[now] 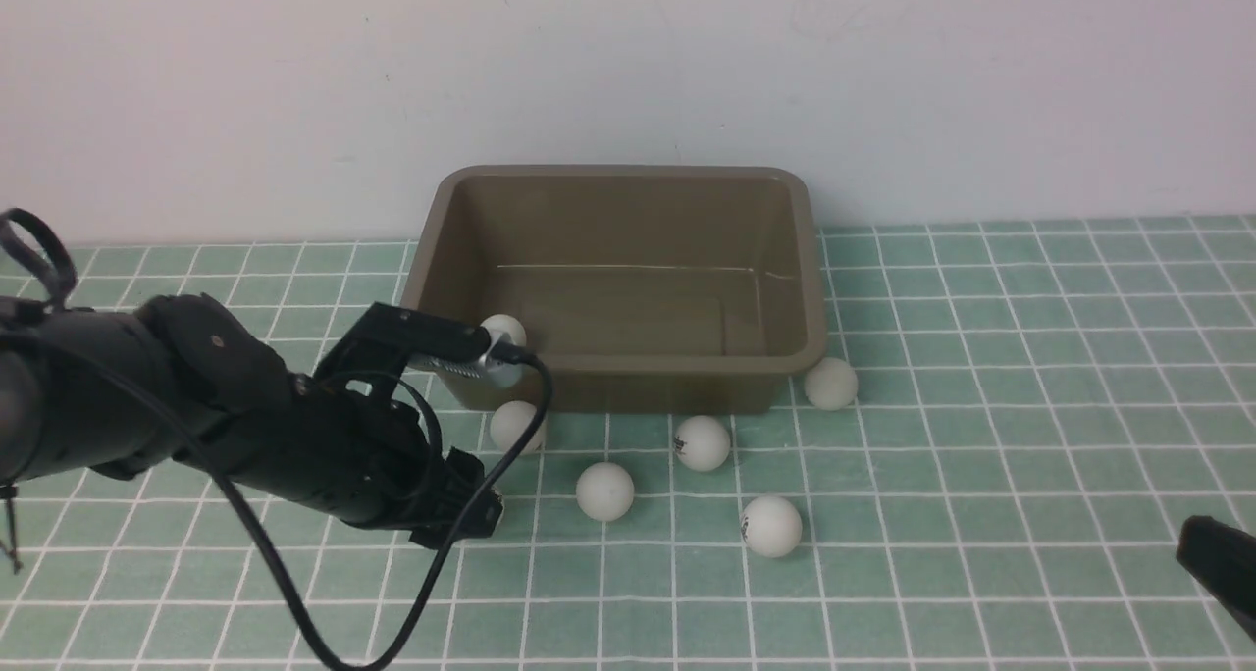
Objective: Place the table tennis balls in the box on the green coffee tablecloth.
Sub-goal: 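Reach for and grasp a ping pong ball on the table beside the basket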
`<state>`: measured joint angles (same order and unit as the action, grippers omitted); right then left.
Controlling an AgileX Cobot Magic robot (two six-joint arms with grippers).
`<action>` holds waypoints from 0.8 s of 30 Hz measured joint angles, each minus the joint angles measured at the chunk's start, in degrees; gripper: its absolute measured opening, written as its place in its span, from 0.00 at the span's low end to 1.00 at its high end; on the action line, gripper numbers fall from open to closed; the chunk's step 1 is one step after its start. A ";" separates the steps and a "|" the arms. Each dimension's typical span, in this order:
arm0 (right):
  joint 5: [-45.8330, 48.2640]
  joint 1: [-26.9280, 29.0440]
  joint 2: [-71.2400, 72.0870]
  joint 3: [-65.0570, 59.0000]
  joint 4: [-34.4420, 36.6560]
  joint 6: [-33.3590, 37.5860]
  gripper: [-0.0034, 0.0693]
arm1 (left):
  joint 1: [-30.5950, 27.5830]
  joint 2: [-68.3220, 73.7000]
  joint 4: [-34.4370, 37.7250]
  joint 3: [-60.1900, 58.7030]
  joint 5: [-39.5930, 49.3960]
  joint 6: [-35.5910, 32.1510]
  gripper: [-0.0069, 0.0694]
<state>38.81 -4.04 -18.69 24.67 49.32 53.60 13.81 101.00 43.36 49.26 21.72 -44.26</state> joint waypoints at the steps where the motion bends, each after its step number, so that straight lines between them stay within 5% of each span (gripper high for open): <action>1: 0.00 0.00 0.00 0.00 0.00 0.00 0.67 | 0.14 0.33 0.30 0.18 -0.42 -0.38 0.66; 14: 0.07 0.00 0.00 0.00 0.00 0.00 0.67 | 2.28 3.35 9.63 1.22 -3.46 -10.07 0.66; 17: 0.07 0.00 0.00 0.00 0.00 0.00 0.67 | 2.28 3.60 11.51 1.22 -4.06 -11.32 0.56; 24: 0.12 0.00 0.00 0.00 0.00 0.00 0.67 | 2.28 0.31 11.91 1.22 1.67 -12.62 0.55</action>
<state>38.93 -4.04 -18.69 24.67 49.32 53.60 16.09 101.31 55.27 50.47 23.38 -56.89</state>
